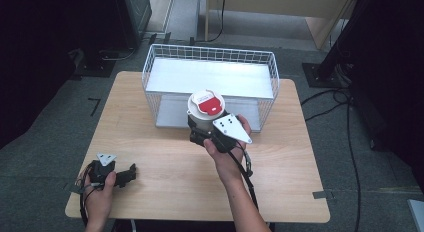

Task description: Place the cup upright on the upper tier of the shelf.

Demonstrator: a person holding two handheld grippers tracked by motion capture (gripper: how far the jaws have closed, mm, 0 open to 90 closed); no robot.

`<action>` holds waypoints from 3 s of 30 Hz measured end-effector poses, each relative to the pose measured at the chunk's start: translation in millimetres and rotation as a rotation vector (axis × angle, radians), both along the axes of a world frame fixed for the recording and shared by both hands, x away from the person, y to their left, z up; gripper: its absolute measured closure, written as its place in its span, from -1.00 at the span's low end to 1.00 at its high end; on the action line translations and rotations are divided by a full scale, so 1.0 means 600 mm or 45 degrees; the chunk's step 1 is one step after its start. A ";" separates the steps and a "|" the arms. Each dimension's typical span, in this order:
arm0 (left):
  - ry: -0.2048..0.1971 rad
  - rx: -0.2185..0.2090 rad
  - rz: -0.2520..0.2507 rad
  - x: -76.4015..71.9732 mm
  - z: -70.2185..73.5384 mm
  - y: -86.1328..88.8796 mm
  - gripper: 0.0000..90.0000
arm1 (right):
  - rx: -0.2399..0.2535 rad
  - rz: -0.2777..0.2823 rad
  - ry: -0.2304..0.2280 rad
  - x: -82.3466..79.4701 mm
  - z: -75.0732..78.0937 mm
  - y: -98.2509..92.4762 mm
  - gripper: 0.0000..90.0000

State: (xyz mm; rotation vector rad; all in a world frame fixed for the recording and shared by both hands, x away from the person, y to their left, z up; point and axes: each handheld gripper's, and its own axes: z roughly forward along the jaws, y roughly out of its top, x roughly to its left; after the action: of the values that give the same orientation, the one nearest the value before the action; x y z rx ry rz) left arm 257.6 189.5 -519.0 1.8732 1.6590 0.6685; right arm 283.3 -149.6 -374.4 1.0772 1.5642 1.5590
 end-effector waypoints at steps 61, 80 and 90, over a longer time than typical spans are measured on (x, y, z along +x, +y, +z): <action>-0.002 -0.002 0.001 0.000 0.000 0.000 -1.00 | -0.056 -0.253 -0.023 0.212 0.112 -0.060 -0.76; -0.004 -0.004 0.000 0.000 0.000 -0.001 -1.00 | -0.047 -0.315 -0.031 0.233 0.096 -0.071 -0.76; -0.003 -0.005 0.000 0.000 0.000 -0.001 -1.00 | -0.024 -0.310 -0.014 0.227 0.097 -0.075 -0.76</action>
State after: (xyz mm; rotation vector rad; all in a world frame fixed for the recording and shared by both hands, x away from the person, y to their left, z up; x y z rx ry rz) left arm 257.7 189.1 -519.3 1.8687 1.6577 0.6673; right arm 419.5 -194.8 -316.4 1.1975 1.3800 1.3808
